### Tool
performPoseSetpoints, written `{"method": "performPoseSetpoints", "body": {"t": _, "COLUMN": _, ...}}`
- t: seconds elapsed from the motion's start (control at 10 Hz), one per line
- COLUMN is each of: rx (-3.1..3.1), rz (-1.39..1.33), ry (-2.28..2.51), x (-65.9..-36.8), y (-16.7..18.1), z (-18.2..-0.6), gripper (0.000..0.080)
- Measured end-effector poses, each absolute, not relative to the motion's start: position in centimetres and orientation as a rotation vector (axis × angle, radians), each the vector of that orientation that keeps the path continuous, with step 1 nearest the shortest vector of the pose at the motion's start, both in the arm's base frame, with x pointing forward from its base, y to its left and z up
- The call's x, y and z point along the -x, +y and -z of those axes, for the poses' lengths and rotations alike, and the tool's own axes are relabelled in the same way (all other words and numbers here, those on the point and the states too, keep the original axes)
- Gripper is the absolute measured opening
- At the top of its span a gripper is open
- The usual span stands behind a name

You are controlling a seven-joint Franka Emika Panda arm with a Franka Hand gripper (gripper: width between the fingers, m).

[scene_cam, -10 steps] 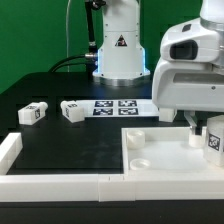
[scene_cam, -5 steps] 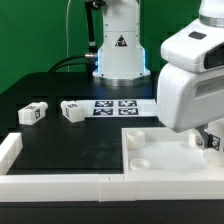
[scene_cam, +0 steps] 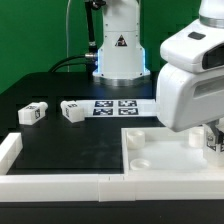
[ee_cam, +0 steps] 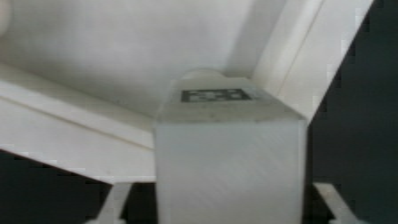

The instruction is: Assemble one leg

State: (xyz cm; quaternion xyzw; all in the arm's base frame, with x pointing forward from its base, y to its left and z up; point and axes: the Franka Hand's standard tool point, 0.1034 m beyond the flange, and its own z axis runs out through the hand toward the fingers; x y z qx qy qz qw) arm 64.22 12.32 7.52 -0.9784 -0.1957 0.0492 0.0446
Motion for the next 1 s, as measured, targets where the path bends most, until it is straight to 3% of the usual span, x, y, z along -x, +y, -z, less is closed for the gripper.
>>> {"method": "performPoseSetpoints", "body": {"t": 0.2, "rx": 3.023, "rz": -0.159, "ry": -0.420, "x": -64.2, "y": 12.2, "z": -7.5, "gripper": 0.0290}}
{"method": "performPoseSetpoints", "body": {"t": 1.0, "rx": 2.810, "rz": -0.221, "ry": 1.339, "x": -64.4, "y": 11.0, "z": -7.3, "gripper": 0.0291}}
